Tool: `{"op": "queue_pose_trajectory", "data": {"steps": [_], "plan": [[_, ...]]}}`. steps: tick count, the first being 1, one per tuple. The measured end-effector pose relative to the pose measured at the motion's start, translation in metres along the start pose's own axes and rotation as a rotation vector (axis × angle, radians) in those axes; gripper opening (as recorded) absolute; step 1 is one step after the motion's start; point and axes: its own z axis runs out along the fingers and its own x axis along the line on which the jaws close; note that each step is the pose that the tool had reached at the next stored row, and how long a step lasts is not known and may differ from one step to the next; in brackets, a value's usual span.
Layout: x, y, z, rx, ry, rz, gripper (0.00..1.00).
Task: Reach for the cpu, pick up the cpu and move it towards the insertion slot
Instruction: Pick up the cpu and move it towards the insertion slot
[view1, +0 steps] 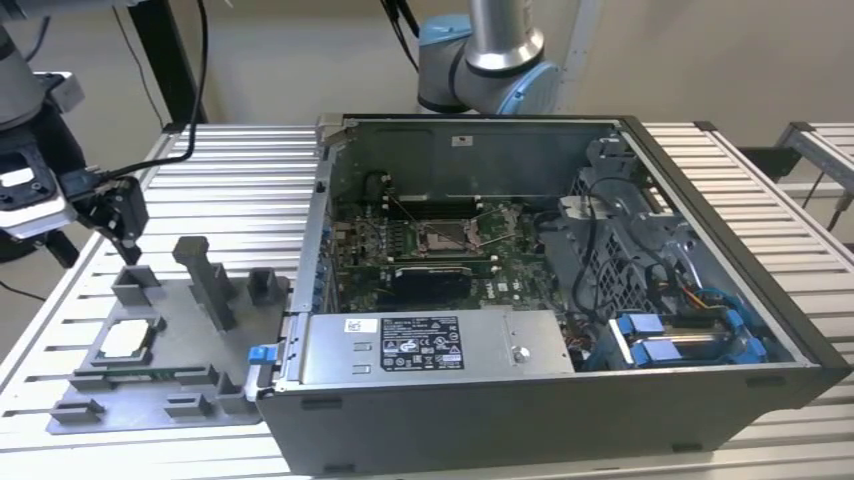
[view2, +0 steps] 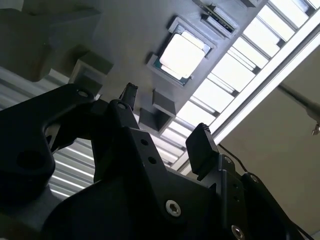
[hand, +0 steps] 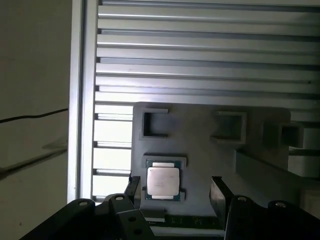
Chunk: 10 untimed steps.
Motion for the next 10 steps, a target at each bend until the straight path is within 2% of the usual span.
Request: {"op": "queue_pose_trajectory", "data": {"steps": [10], "plan": [[0.0000,-0.0003,0.0081,0.0002,0.0004,0.000,1.00]]}}
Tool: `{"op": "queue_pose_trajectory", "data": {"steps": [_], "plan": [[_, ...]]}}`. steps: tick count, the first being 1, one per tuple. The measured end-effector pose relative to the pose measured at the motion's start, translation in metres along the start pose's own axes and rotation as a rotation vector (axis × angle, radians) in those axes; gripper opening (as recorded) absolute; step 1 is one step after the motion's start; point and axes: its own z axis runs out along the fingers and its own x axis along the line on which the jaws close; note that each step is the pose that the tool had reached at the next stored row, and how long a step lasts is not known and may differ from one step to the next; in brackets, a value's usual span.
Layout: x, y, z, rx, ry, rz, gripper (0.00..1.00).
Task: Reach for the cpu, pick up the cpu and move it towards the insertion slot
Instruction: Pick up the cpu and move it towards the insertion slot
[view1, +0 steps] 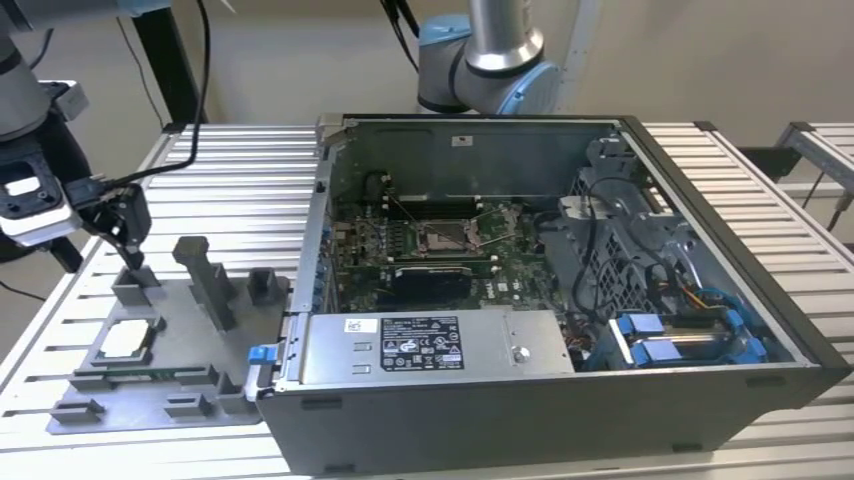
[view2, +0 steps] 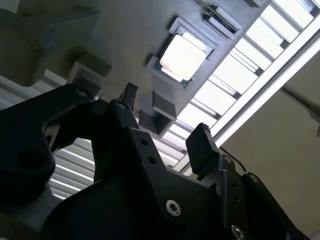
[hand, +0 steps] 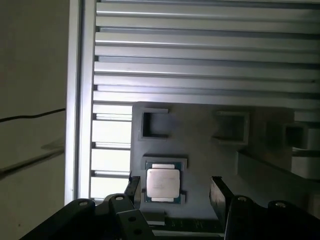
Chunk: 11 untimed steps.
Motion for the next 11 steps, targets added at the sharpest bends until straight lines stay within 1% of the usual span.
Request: {"op": "queue_pose_trajectory", "data": {"steps": [7,11], "plan": [[0.0000,-0.0003,0.0068,0.0000,0.0001,0.000,1.00],[0.0000,-0.0003,0.0087,0.0002,0.0003,0.000,1.00]]}}
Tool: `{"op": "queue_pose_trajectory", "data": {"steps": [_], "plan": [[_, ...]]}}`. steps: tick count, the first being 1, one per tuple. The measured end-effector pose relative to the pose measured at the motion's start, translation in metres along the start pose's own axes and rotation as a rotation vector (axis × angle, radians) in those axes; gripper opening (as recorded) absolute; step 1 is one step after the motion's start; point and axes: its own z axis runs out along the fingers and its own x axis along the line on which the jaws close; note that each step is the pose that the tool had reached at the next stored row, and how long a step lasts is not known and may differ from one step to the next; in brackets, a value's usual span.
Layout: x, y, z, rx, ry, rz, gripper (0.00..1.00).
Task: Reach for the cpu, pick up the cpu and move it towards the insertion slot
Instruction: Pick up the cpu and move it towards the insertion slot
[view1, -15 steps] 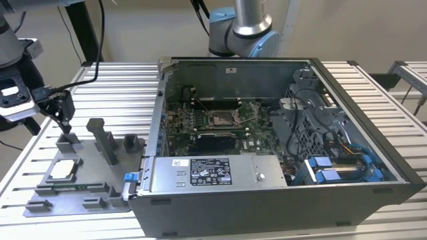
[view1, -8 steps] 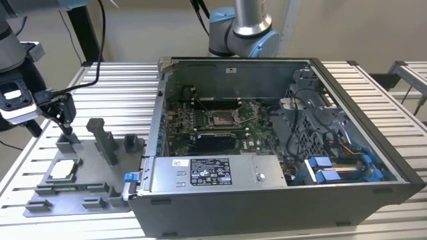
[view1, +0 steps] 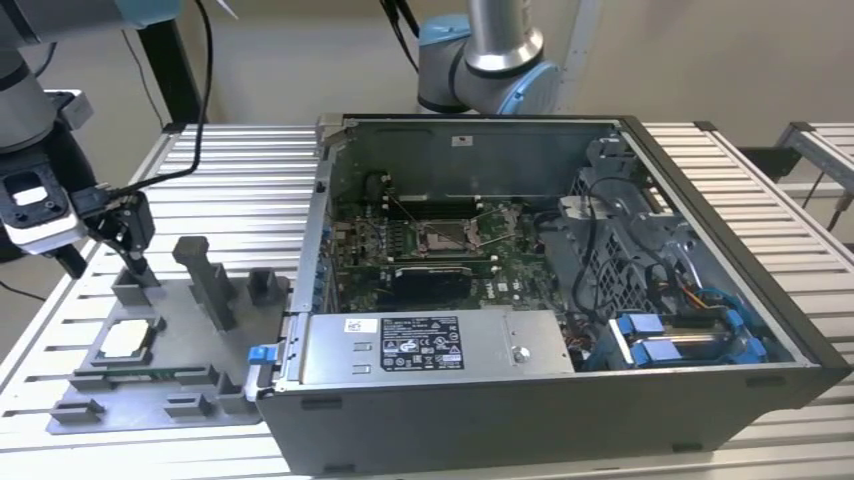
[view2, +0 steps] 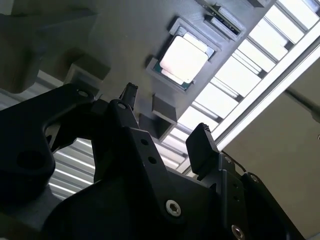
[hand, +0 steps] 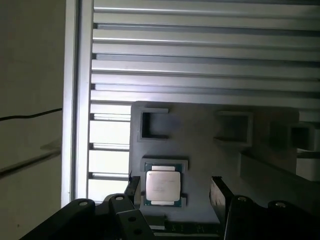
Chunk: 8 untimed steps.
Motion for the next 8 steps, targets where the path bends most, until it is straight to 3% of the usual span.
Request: {"op": "queue_pose_trajectory", "data": {"steps": [8], "plan": [[0.0000,-0.0001,0.0024,-0.0002,-0.0003,0.000,1.00]]}}
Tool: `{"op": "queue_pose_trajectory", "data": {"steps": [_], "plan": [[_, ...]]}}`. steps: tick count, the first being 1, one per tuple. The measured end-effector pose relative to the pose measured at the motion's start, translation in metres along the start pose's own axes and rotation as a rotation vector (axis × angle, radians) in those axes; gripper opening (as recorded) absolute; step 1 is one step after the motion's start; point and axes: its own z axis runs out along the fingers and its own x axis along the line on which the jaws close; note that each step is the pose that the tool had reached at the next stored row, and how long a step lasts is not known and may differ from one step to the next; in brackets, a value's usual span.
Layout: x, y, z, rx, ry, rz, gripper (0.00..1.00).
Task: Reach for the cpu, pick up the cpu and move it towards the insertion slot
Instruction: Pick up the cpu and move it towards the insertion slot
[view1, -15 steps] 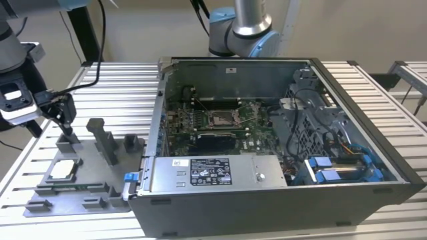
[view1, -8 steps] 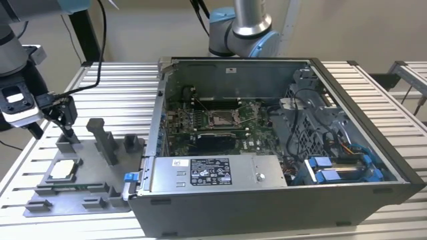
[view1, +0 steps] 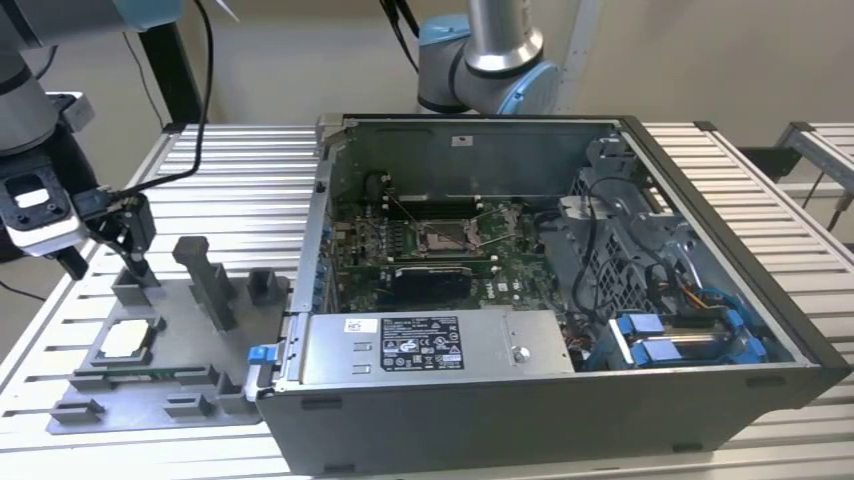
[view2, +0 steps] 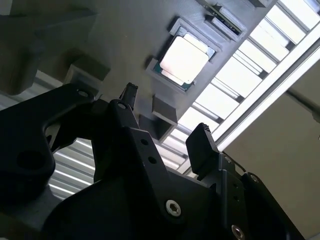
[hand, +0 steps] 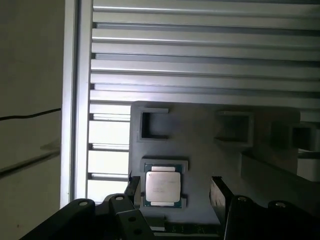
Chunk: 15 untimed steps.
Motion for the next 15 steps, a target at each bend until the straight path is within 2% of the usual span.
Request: {"op": "queue_pose_trajectory", "data": {"steps": [10,15], "plan": [[0.0002,-0.0003,0.0062,0.0001,0.0002,0.000,1.00],[0.0003,-0.0003,0.0072,0.0002,0.0003,0.000,1.00]]}}
